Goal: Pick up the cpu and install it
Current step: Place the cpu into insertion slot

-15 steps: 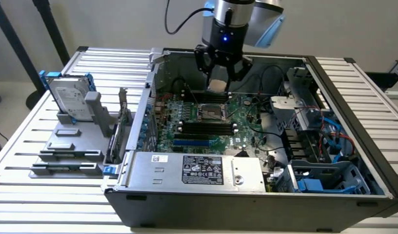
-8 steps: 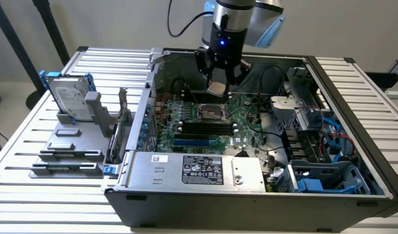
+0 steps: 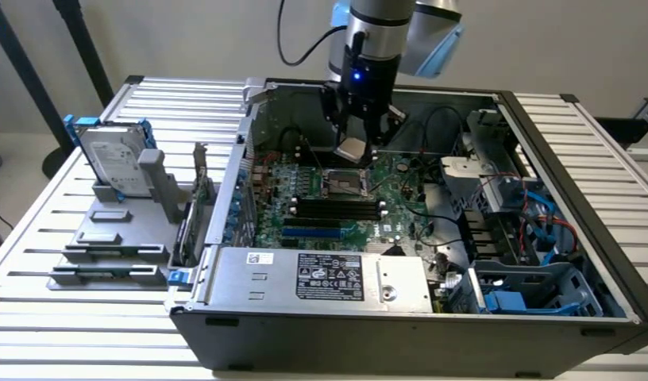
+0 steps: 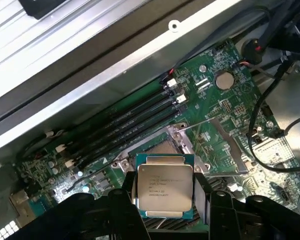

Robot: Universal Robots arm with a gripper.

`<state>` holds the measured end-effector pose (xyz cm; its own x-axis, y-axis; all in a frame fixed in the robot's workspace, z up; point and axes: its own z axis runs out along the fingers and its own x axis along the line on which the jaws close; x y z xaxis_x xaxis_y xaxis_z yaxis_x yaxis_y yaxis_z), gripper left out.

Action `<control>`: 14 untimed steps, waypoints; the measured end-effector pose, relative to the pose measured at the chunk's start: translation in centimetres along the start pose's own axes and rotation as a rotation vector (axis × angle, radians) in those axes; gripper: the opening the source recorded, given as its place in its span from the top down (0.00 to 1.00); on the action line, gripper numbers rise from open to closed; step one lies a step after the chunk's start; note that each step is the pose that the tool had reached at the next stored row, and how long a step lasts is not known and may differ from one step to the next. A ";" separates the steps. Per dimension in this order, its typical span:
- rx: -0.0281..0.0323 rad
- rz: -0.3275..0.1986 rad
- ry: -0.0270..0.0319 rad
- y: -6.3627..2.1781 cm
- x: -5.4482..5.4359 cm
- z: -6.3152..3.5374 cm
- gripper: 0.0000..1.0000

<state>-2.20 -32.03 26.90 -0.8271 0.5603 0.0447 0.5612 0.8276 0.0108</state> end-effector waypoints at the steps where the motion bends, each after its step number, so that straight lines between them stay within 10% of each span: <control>1: -0.0007 0.018 -0.0002 0.00 0.0 0.13 0.45; 14: -0.0113 0.253 -0.0027 -0.02 -0.1 1.92 0.45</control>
<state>-2.20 -32.03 24.98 -0.6602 0.7498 0.0447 0.7508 0.6604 0.0108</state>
